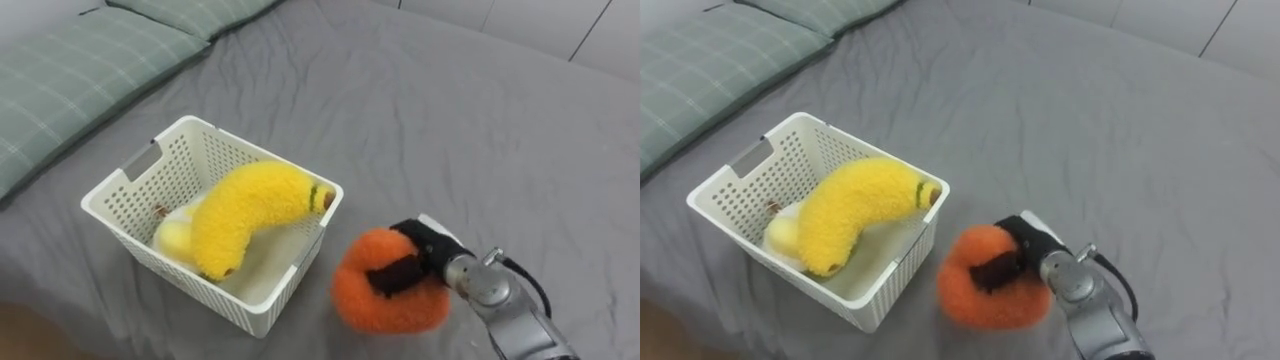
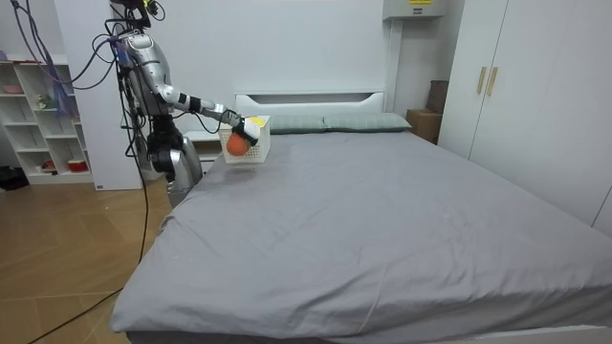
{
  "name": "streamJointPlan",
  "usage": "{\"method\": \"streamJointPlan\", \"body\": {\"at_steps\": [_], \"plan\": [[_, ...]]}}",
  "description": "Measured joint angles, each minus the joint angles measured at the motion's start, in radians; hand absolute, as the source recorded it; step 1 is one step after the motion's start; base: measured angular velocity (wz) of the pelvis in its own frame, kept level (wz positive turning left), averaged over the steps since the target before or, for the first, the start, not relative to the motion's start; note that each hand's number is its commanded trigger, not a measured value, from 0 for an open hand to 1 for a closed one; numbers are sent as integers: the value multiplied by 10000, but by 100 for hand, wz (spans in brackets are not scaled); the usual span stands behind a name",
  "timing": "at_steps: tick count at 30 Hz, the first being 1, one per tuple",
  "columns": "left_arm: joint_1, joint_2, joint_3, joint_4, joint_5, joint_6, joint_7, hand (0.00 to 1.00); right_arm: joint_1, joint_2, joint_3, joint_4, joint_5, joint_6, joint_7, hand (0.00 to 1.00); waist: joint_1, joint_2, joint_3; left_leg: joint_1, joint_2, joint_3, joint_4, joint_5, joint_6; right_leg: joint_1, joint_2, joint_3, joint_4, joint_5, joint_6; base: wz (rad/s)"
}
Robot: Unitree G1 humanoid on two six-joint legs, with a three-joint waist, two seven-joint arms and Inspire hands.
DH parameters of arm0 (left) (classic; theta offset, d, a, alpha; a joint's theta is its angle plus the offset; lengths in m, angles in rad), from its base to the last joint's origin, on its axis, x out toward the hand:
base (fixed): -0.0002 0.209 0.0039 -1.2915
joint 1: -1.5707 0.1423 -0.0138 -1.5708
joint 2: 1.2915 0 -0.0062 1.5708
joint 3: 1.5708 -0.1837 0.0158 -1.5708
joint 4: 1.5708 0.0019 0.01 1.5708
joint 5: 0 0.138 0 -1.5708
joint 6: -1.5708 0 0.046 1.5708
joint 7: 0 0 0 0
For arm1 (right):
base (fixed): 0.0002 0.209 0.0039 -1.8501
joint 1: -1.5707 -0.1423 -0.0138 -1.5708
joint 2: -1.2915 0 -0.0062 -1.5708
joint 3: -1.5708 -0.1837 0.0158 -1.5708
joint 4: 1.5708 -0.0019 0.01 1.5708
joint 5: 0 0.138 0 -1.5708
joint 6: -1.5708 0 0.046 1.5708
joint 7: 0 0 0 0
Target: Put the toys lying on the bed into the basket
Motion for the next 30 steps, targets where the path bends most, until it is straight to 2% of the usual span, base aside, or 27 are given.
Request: {"method": "streamJointPlan", "body": {"at_steps": [5,9,11,14,19,22,28,30], "plan": [[-2,45,4,42,-115,-25,-35,0,-531,-253,-159,-377,64,168,0,100,-16,-45,-4,77,-4,10,-86,34,-6,4,1,29,12,0,0,-3],[74,91,30,42,-69,28,10,0,-1459,-290,-331,-425,57,297,-17,100,-16,-139,37,83,2,-7,-137,62,-16,-18,7,25,5,0,0,0],[49,94,89,44,-28,102,13,0,-1808,-310,-361,-535,49,389,-22,100,25,-200,30,2,-3,-54,-113,66,-21,-63,12,1,4,0,0,5],[-11,134,156,223,-16,164,8,0,-2143,-315,-367,-789,-25,458,-29,100,154,-281,-3,-3,-3,-66,-112,67,-22,-61,16,-2,7,1,-1,2],[-4,125,283,265,46,225,-157,0,-2371,-312,-314,-1532,-301,472,-27,100,483,-287,-3,2,-2,-52,-106,65,-21,-62,9,-38,10,1,-1,0],[-52,160,281,238,208,355,-185,0,-2674,-309,-31,-1529,-654,689,6,100,698,-325,0,-15,-6,-117,-110,65,-24,-68,10,-91,12,0,0,4],[-57,394,178,298,372,552,-189,0,-3062,-237,557,-1530,-763,908,52,100,973,-455,8,-62,-26,-259,-109,97,-38,-55,-23,-591,16,0,-1,7],[-70,500,183,331,412,573,-189,0,-3193,-150,622,-1529,-768,924,105,92,1186,-587,61,-135,-31,-283,-106,100,-38,-87,-17,-556,3,0,0,2]]}}
